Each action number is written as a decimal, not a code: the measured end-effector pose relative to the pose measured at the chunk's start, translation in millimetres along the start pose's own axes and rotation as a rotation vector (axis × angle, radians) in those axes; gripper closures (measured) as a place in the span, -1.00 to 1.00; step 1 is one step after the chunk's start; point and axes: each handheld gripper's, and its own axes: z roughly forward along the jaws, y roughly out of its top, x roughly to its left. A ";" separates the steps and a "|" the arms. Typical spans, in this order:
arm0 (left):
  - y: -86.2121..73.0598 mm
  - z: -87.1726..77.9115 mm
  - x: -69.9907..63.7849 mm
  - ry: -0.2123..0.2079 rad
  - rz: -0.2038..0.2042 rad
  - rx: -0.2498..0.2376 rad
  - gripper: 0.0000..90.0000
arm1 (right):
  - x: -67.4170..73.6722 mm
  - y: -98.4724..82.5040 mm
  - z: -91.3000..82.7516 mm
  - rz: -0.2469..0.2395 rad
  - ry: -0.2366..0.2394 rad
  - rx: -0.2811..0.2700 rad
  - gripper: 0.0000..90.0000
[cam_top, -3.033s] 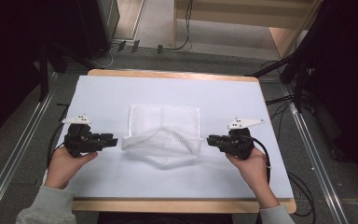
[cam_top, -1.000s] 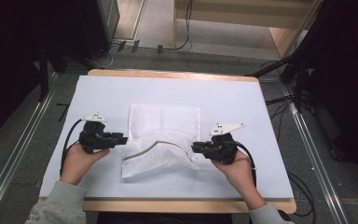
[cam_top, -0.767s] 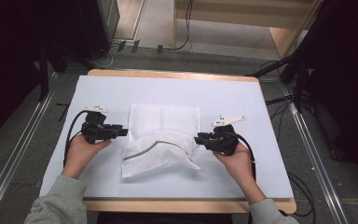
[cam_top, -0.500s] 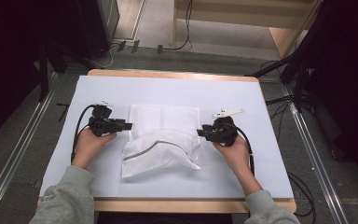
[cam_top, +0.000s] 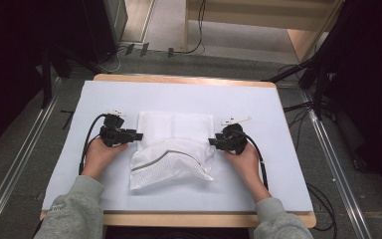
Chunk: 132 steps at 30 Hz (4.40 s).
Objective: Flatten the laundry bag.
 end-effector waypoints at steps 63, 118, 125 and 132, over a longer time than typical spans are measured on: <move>-16.3 -14.6 -11.4 -0.018 -0.037 0.028 0.18 | 6.9 0.1 -24.5 0.043 0.002 -0.029 0.35; 8.0 -28.6 8.1 -0.006 -0.055 -0.056 0.41 | -7.0 24.1 -22.1 0.049 0.023 -0.034 0.67; -2.7 -43.9 -9.0 -0.025 -0.036 -0.064 0.28 | 11.4 8.1 -45.2 0.033 0.059 -0.044 0.64; -16.5 -44.7 -26.1 -0.033 0.001 -0.030 0.26 | 28.4 -4.7 -61.1 0.024 0.086 -0.047 0.56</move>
